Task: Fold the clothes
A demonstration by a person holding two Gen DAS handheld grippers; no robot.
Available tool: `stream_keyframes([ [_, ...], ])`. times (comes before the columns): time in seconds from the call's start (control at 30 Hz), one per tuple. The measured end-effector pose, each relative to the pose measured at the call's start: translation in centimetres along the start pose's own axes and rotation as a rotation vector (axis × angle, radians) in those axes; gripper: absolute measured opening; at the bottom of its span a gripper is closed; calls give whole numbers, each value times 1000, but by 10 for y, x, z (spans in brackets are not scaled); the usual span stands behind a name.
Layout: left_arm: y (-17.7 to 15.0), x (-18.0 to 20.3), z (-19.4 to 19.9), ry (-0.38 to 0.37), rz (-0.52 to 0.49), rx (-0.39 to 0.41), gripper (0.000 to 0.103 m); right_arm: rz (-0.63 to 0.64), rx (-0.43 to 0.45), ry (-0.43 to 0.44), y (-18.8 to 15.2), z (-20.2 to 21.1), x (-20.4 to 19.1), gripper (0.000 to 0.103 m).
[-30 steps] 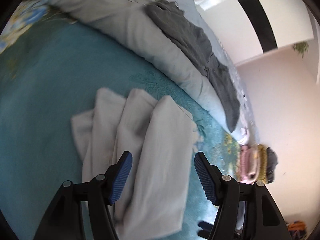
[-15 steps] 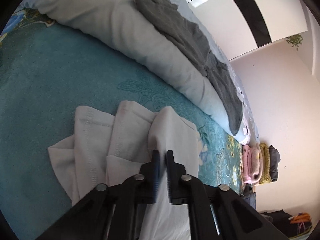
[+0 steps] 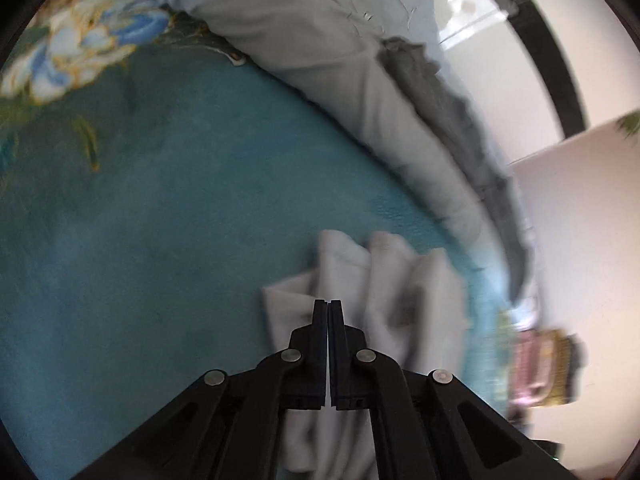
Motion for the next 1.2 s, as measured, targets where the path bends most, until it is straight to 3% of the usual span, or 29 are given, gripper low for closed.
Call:
stream_keyframes([
  [0.1, -5, 22, 6, -80, -46, 3, 5, 0, -3, -6, 1, 4, 11, 49],
  [0.13, -6, 32, 3, -77, -77, -7, 15, -1, -1, -4, 1, 7, 16, 49],
  [0.17, -7, 43, -3, -68, -115, -28, 34, -1, 1, -3, 1, 7, 15, 49],
  [0.23, -10, 59, -13, -53, -175, -57, 60, -2, -2, -2, 0, 6, 14, 49],
  [0.27, -12, 63, -19, -38, -198, -68, 63, -1, -3, -2, 0, 6, 14, 49],
  [0.37, -18, 68, -40, 29, -238, -112, 62, -8, -1, 0, 0, 6, 15, 49],
  [0.5, -29, 74, -28, -28, -257, -58, 58, -17, 1, 7, 0, 5, 18, 49],
  [0.6, -38, 84, -29, -6, -329, -74, 37, -26, -1, 8, 2, 2, 20, 49],
  [0.67, -40, 82, -38, 38, -345, -107, 15, -27, -3, 6, 3, 1, 19, 50],
  [0.77, -41, 68, -45, 36, -263, -122, 7, -23, -5, 14, 4, 1, 17, 55],
  [0.83, -38, 61, -36, -1, -210, -98, 5, -19, -5, 25, 4, 0, 16, 58],
  [0.93, -34, 65, -6, -32, -217, -17, 5, -21, 1, 32, 2, 0, 17, 58],
  [1.0, -28, 59, 8, -8, -222, 51, 5, -26, 2, 37, 3, 1, 18, 58],
  [1.1, -25, 29, -10, 91, -173, -1, 5, -21, 0, 40, 4, 0, 19, 58],
  [1.2, -26, 9, -13, 74, -115, -21, 9, -9, 5, 60, 5, 0, 16, 59],
])
Point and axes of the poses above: each gripper's, at about its wrist camera, not at the fingertips, and z roughly against the way its jaws point, x to its right, y to its top, the point moved 5 cm from there along -z, roughly the way its jaws point, and after that the axes turned 10 degrees about y, right-handed, at the moved point
